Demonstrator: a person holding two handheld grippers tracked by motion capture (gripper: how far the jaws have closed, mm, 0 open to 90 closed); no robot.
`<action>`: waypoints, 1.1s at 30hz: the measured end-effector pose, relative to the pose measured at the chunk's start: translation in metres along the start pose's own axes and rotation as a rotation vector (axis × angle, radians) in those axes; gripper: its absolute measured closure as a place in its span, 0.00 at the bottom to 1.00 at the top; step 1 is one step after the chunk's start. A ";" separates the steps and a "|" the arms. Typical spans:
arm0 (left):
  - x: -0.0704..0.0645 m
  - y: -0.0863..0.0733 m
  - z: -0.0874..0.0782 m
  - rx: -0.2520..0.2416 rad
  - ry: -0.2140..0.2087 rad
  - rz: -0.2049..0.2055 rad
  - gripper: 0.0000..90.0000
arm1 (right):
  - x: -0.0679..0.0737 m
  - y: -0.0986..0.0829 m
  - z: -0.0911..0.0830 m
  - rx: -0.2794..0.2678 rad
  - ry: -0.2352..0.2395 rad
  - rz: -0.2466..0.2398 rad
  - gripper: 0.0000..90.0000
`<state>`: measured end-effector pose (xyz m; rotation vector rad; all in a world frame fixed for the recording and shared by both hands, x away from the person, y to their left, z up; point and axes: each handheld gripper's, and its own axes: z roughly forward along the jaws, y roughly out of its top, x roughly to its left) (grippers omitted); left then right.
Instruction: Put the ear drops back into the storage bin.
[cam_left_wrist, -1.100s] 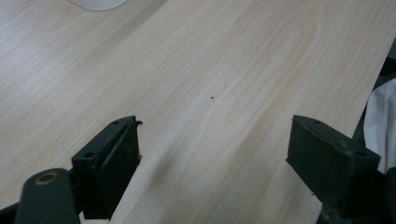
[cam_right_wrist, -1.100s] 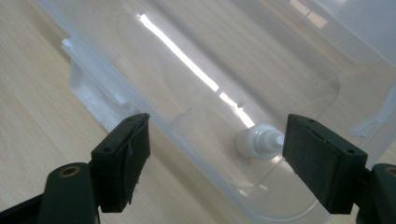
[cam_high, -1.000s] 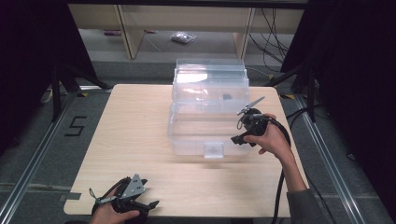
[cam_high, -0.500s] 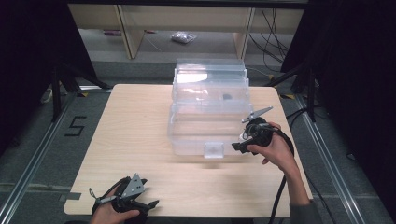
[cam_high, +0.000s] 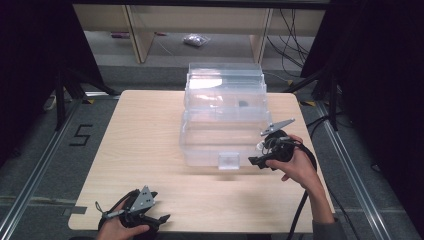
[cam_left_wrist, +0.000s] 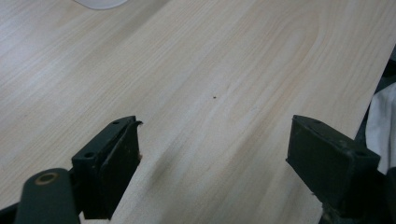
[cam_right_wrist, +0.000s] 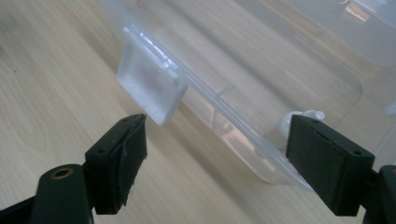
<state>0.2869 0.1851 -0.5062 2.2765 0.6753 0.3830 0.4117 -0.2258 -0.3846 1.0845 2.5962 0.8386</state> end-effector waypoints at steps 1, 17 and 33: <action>0.000 0.000 0.000 0.001 0.001 0.001 0.18 | 0.001 0.000 0.000 -0.001 0.002 0.002 0.24; -0.002 0.002 -0.002 -0.007 0.018 0.013 0.19 | 0.013 -0.011 0.001 -0.049 0.005 -0.007 0.22; -0.006 0.000 -0.007 -0.021 0.048 -0.004 0.19 | 0.030 -0.027 -0.002 -0.128 -0.033 -0.029 0.21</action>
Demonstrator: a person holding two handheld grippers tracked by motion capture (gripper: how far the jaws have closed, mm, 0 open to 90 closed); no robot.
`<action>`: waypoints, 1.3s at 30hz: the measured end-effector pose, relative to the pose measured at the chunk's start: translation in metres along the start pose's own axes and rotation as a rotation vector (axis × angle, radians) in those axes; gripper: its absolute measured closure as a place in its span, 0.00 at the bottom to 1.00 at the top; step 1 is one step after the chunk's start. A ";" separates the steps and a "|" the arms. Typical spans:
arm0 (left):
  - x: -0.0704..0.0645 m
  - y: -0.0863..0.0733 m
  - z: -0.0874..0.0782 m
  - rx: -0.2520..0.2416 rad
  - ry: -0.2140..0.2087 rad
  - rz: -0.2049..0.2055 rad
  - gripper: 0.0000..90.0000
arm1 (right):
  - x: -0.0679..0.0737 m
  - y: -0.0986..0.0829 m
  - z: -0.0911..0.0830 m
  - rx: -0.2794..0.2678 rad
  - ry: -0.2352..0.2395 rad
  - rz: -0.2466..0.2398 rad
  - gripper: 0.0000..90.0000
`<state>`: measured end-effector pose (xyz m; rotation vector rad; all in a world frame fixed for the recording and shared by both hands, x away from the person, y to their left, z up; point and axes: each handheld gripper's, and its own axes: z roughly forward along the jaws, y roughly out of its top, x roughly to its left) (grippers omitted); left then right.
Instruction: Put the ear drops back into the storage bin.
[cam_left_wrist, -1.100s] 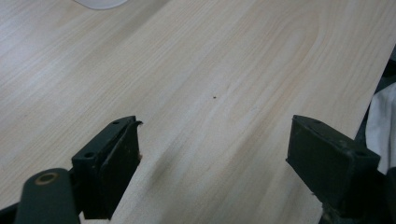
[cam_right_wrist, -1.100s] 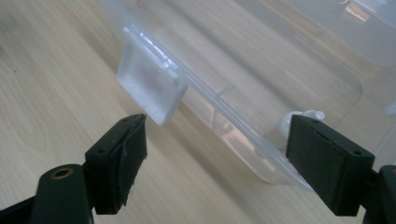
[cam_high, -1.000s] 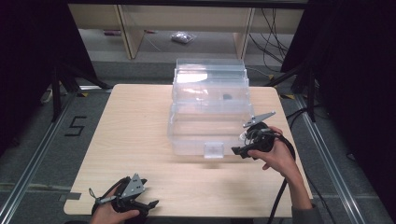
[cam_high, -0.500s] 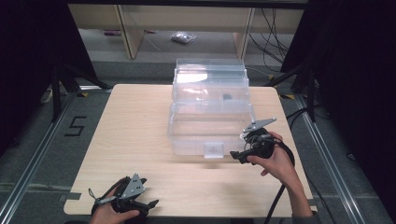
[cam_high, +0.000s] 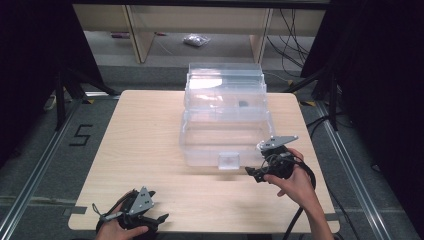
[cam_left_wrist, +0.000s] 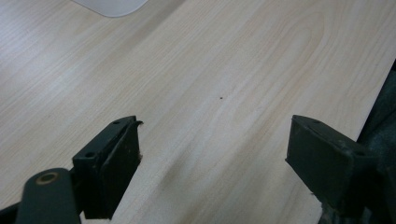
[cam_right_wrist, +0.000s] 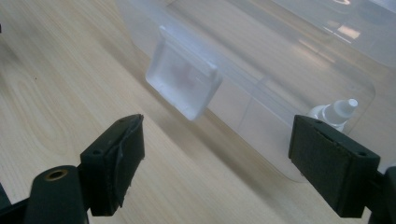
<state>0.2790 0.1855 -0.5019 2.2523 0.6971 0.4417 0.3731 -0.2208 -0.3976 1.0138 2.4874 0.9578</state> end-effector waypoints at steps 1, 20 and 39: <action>0.000 0.000 -0.002 0.009 0.006 0.016 0.19 | 0.002 -0.001 0.000 -0.019 -0.007 0.009 0.21; -0.003 0.000 -0.009 -0.015 0.008 -0.020 0.19 | 0.014 -0.036 0.000 -0.070 0.009 0.107 0.21; -0.002 0.000 -0.010 -0.017 -0.007 -0.009 0.19 | 0.030 -0.065 0.008 -0.045 0.031 0.135 0.20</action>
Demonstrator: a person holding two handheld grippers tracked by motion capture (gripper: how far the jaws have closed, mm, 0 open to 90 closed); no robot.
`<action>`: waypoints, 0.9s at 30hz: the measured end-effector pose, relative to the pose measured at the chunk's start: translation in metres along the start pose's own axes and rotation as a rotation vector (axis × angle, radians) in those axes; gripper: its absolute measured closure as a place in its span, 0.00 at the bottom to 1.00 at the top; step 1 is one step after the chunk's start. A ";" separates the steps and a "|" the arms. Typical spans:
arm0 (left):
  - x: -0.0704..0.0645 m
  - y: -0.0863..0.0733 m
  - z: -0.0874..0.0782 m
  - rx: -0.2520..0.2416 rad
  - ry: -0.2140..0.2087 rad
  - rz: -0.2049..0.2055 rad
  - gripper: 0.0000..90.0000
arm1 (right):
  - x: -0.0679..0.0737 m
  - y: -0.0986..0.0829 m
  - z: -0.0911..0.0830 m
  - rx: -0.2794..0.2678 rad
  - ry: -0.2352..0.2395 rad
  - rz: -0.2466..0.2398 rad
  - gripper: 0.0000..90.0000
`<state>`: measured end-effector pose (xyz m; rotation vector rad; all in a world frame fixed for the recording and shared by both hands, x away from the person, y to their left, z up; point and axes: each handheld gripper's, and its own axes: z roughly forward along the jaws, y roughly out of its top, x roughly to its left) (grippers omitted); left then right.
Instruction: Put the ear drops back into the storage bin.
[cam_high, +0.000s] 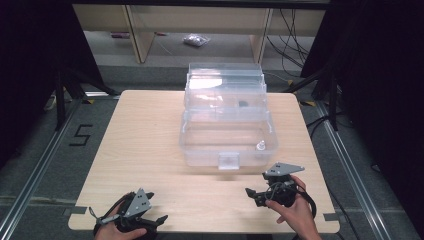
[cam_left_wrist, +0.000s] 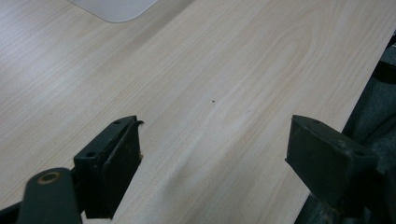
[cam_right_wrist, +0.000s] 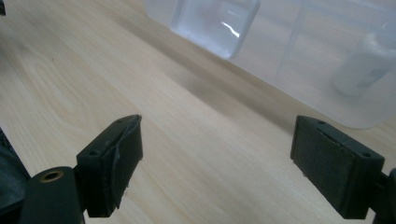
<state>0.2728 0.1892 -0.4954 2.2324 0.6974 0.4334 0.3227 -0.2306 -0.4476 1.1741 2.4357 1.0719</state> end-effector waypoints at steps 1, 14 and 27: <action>0.000 0.000 0.000 0.005 0.003 -0.001 0.19 | 0.001 -0.002 0.001 0.006 0.004 0.007 0.19; 0.001 0.000 0.007 0.015 -0.020 0.009 0.19 | 0.004 -0.031 0.010 0.059 -0.008 -0.005 0.20; 0.004 0.000 0.012 0.023 -0.031 -0.001 0.19 | 0.000 -0.040 0.019 0.112 -0.023 -0.025 0.21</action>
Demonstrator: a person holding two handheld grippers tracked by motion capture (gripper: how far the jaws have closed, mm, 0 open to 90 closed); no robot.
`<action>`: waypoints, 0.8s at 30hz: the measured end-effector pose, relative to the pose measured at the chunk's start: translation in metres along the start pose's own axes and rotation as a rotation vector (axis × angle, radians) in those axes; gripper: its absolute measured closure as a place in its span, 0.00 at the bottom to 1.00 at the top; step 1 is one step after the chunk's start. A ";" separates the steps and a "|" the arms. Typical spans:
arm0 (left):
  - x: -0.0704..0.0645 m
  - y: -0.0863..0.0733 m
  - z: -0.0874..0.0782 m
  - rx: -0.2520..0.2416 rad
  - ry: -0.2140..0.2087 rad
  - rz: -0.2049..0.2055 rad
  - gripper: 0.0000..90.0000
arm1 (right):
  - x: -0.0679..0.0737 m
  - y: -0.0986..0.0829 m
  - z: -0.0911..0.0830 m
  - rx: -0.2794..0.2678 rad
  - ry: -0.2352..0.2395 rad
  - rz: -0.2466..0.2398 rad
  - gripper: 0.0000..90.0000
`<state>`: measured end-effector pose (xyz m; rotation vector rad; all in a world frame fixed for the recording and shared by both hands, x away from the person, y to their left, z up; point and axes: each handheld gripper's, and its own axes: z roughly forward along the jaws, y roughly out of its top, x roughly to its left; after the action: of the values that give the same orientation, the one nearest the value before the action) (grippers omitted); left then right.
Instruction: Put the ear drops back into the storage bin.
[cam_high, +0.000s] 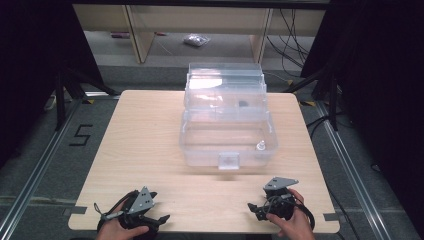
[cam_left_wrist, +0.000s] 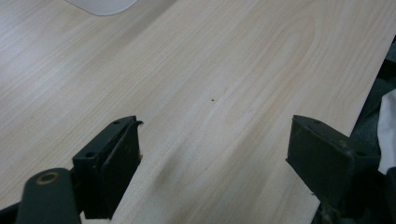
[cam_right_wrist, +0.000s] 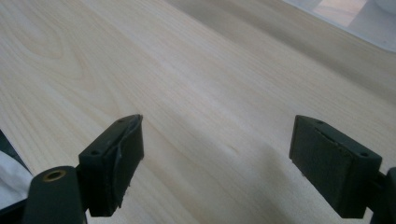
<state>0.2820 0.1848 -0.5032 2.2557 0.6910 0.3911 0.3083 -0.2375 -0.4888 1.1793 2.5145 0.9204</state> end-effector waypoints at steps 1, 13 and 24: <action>0.000 0.000 0.000 0.002 0.000 0.003 0.19 | 0.000 -0.001 -0.001 0.002 0.003 0.015 0.21; 0.000 0.000 0.001 0.010 0.011 0.005 0.19 | 0.003 -0.017 -0.009 0.028 -0.023 0.089 0.20; 0.000 0.000 0.001 0.010 0.007 0.009 0.19 | 0.004 -0.025 -0.015 0.014 -0.045 0.043 0.20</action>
<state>0.2824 0.1840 -0.5040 2.2689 0.6882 0.4004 0.2837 -0.2528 -0.4926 1.2491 2.4735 0.8774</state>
